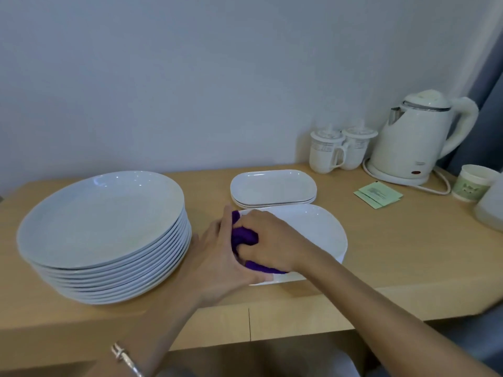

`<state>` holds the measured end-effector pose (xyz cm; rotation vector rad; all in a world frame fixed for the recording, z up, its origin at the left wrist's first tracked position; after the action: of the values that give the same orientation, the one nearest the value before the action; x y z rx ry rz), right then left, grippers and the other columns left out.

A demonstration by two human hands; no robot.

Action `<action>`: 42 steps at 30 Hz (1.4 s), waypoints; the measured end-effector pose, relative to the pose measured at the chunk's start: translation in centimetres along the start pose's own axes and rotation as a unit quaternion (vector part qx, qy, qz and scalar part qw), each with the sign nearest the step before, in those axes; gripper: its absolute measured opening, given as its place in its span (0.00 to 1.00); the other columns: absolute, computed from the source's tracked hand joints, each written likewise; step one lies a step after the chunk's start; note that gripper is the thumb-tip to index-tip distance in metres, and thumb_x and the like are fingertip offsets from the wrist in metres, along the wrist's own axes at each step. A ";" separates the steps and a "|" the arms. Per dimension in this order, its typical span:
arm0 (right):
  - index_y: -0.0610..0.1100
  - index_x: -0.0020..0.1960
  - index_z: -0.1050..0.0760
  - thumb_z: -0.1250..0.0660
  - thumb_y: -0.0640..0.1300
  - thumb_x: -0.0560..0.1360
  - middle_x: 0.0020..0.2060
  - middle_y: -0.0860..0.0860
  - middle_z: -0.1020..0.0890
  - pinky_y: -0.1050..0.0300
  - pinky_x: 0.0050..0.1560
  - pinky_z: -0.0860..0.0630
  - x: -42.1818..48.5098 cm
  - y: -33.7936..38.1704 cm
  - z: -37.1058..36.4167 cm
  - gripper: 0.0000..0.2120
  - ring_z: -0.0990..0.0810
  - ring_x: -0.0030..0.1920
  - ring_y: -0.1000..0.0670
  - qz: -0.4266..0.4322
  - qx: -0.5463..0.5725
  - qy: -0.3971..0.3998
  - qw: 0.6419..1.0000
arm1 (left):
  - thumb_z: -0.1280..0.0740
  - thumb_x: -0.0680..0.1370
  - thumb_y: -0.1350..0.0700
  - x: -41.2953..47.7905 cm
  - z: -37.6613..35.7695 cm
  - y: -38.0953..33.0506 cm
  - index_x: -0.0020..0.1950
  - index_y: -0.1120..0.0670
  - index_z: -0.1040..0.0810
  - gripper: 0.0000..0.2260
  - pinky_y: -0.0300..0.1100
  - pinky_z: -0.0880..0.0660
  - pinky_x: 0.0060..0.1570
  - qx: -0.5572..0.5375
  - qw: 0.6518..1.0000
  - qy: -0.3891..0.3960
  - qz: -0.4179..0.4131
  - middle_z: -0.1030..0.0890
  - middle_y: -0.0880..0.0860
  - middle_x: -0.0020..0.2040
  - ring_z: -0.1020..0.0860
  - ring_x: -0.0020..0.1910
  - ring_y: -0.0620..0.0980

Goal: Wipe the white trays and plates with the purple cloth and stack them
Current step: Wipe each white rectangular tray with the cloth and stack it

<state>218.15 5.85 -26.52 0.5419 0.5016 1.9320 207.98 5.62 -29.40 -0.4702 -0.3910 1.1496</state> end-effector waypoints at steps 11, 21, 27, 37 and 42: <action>0.59 0.48 0.21 0.30 0.44 0.67 0.47 0.61 0.21 0.59 0.49 0.23 -7.5 -7.1 8.0 0.13 0.22 0.46 0.58 -0.168 -0.039 0.019 0.985 | 0.39 0.64 0.26 -0.3 -0.2 -0.3 0.75 0.40 0.54 0.45 0.49 0.40 0.70 0.096 0.995 0.023 -0.024 0.51 0.40 0.75 0.45 0.73 0.46; 0.49 0.31 0.32 0.34 0.42 0.67 0.32 0.51 0.27 0.56 0.33 0.34 -0.9 -2.1 2.1 0.09 0.28 0.37 0.49 -0.091 -0.043 -0.096 0.990 | 0.41 0.63 0.25 -0.4 -0.4 -1.2 0.67 0.43 0.42 0.38 0.46 0.33 0.60 0.103 0.993 -0.019 -0.056 0.38 0.41 0.62 0.33 0.60 0.46; 0.53 0.50 0.20 0.31 0.45 0.66 0.44 0.56 0.19 0.61 0.46 0.27 -3.0 -3.0 3.8 0.13 0.23 0.45 0.56 -0.115 -0.012 -0.022 0.993 | 0.39 0.61 0.28 -0.2 -0.2 -1.1 0.70 0.41 0.43 0.40 0.50 0.34 0.63 0.060 0.994 -0.043 -0.078 0.36 0.37 0.64 0.32 0.63 0.43; 0.56 0.50 0.21 0.30 0.44 0.68 0.41 0.58 0.19 0.66 0.35 0.28 -6.7 -3.2 10.3 0.12 0.21 0.39 0.56 -0.166 0.077 -0.189 0.965 | 0.51 0.72 0.28 -0.7 -0.8 -2.3 0.52 0.52 0.17 0.34 0.50 0.33 0.60 0.278 0.943 -0.110 -0.148 0.18 0.53 0.49 0.20 0.53 0.54; 0.59 0.45 0.22 0.31 0.43 0.67 0.37 0.60 0.18 0.65 0.37 0.25 -8.0 0.1 12.8 0.12 0.21 0.36 0.60 -0.108 0.125 -0.264 0.950 | 0.70 0.64 0.21 -1.4 2.0 -3.0 0.52 0.47 0.19 0.49 0.46 0.29 0.55 0.233 0.957 -0.120 -0.125 0.17 0.48 0.43 0.22 0.55 0.50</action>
<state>228.46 -0.17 -17.24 1.0825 0.4354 1.4433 208.75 3.65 -26.21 0.1327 -0.3622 1.0120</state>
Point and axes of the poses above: each hand's wrist, its own x-axis towards the middle knuckle, its own z-axis out of the back of the hand, y = z × x, the point moved 6 cm from there along x, towards the middle knuckle
